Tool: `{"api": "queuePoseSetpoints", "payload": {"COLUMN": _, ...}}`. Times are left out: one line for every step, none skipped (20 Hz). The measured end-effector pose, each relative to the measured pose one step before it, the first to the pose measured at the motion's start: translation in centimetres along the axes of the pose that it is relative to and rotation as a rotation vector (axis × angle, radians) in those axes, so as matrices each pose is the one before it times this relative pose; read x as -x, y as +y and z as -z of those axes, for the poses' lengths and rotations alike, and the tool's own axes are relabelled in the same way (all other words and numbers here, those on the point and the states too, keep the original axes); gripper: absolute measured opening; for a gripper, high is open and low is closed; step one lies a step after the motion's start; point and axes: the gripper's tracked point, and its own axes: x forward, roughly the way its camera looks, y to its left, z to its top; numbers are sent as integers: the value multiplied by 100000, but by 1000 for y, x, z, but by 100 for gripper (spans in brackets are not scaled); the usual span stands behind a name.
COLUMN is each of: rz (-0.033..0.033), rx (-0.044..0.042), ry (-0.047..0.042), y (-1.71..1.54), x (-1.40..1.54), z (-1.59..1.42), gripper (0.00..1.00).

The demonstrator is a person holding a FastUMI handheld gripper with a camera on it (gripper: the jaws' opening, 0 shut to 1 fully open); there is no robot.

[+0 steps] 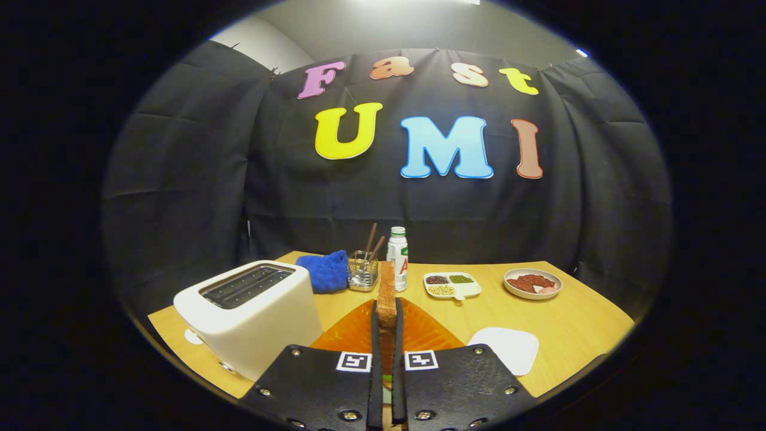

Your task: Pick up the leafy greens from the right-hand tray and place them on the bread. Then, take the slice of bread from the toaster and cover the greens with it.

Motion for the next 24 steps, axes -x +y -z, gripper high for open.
{"api": "queuePoseSetpoints", "payload": {"rz": -163, "rx": -342, "ry": 356, "y": -463, "x": 32, "z": 375, "gripper": 6}}
{"api": "queuePoseSetpoints", "payload": {"rz": -980, "rx": -148, "ry": 231, "y": -154, "x": -170, "z": 304, "gripper": 6}}
{"api": "queuePoseSetpoints", "payload": {"rz": -1288, "rx": 68, "ry": 402, "y": -20, "x": -36, "z": 378, "gripper": 6}}
{"api": "queuePoseSetpoints", "payload": {"rz": -1581, "rx": 35, "ry": -25, "y": 150, "x": 43, "z": 340, "gripper": 6}}
{"api": "queuePoseSetpoints", "payload": {"rz": -2141, "rx": -674, "ry": -137, "y": 322, "x": 103, "z": 287, "gripper": 6}}
{"api": "queuePoseSetpoints", "payload": {"rz": -2864, "rx": -1060, "ry": 405, "y": 437, "x": -142, "z": 415, "gripper": 6}}
{"api": "queuePoseSetpoints", "payload": {"rz": -2268, "rx": -1121, "ry": 284, "y": 442, "x": -57, "z": 270, "gripper": 6}}
{"api": "queuePoseSetpoints", "payload": {"rz": -2225, "rx": -1151, "ry": 649, "y": 390, "x": -210, "z": 279, "gripper": 6}}
{"api": "queuePoseSetpoints", "payload": {"rz": -1249, "rx": -531, "ry": 779, "y": 201, "x": -226, "z": 350, "gripper": 6}}
{"api": "queuePoseSetpoints", "payload": {"rz": -1597, "rx": -405, "ry": 584, "y": 231, "x": -280, "z": 457, "gripper": 6}}
{"api": "queuePoseSetpoints", "payload": {"rz": -2473, "rx": -123, "ry": 939, "y": 233, "x": -367, "z": 622, "gripper": 6}}
{"api": "queuePoseSetpoints", "payload": {"rz": -2138, "rx": -1171, "ry": 1634, "y": 36, "x": -508, "z": 726, "gripper": 6}}
{"api": "queuePoseSetpoints", "payload": {"rz": -2318, "rx": -2475, "ry": 1687, "y": -98, "x": -437, "z": 683, "gripper": 6}}
{"api": "queuePoseSetpoints", "payload": {"rz": -2137, "rx": -3230, "ry": 445, "y": -145, "x": -274, "z": 282, "gripper": 6}}
{"api": "queuePoseSetpoints", "payload": {"rz": -559, "rx": -1732, "ry": -646, "y": -402, "x": -79, "z": -184, "gripper": 6}}
{"api": "queuePoseSetpoints", "payload": {"rz": 101, "rx": -872, "ry": -732, "y": -528, "x": -165, "z": -145, "gripper": 6}}
{"api": "queuePoseSetpoints", "payload": {"rz": -300, "rx": -654, "ry": -84, "y": -511, "x": 3, "z": -32, "gripper": 6}}
{"api": "queuePoseSetpoints", "payload": {"rz": -748, "rx": -674, "ry": 84, "y": -368, "x": -5, "z": 235, "gripper": 6}}
{"api": "queuePoseSetpoints", "payload": {"rz": -703, "rx": -704, "ry": 78, "y": -287, "x": 176, "z": 75, "gripper": 9}}
{"api": "queuePoseSetpoints", "payload": {"rz": -672, "rx": -96, "ry": -200, "y": -294, "x": 9, "z": 166, "gripper": 11}}
{"api": "queuePoseSetpoints", "payload": {"rz": -1101, "rx": 639, "ry": 206, "y": -171, "x": 33, "z": 126, "gripper": 16}}
{"api": "queuePoseSetpoints", "payload": {"rz": 658, "rx": 916, "ry": -946, "y": -562, "x": 188, "z": -52, "gripper": 16}}
{"api": "queuePoseSetpoints", "payload": {"rz": 1094, "rx": 2295, "ry": -786, "y": -622, "x": -60, "z": -32, "gripper": 23}}
{"api": "queuePoseSetpoints", "payload": {"rz": 1532, "rx": 2950, "ry": -315, "y": -604, "x": -128, "z": 204, "gripper": 25}}
